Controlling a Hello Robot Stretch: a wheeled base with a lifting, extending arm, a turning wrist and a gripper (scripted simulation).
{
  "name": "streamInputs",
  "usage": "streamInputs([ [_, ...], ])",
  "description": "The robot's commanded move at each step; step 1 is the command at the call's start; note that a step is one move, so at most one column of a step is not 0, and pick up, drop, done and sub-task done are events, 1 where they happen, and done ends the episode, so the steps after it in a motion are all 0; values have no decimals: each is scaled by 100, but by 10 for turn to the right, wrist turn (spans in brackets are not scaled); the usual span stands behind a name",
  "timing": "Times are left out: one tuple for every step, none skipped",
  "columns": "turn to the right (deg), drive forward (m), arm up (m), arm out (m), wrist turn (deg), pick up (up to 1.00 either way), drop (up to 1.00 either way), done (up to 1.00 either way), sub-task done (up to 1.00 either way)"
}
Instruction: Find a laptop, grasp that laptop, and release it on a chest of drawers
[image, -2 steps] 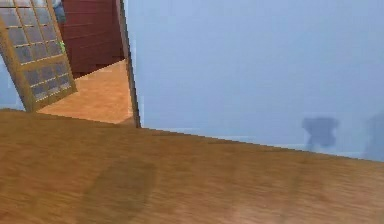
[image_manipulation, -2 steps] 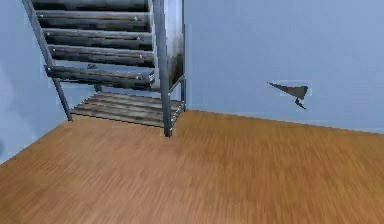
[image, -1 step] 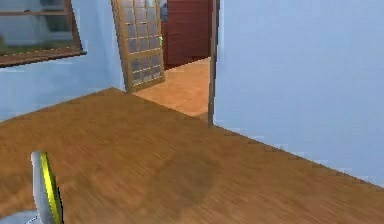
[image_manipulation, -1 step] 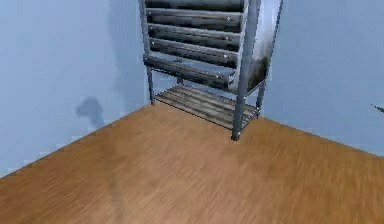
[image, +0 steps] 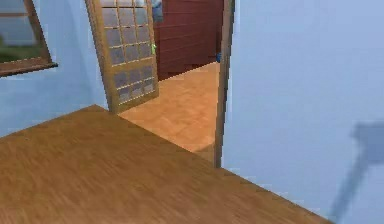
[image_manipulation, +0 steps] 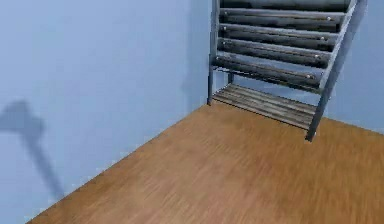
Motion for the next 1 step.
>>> streamInputs([
  [-390,0,0,0,0,0,0,0,0],
])
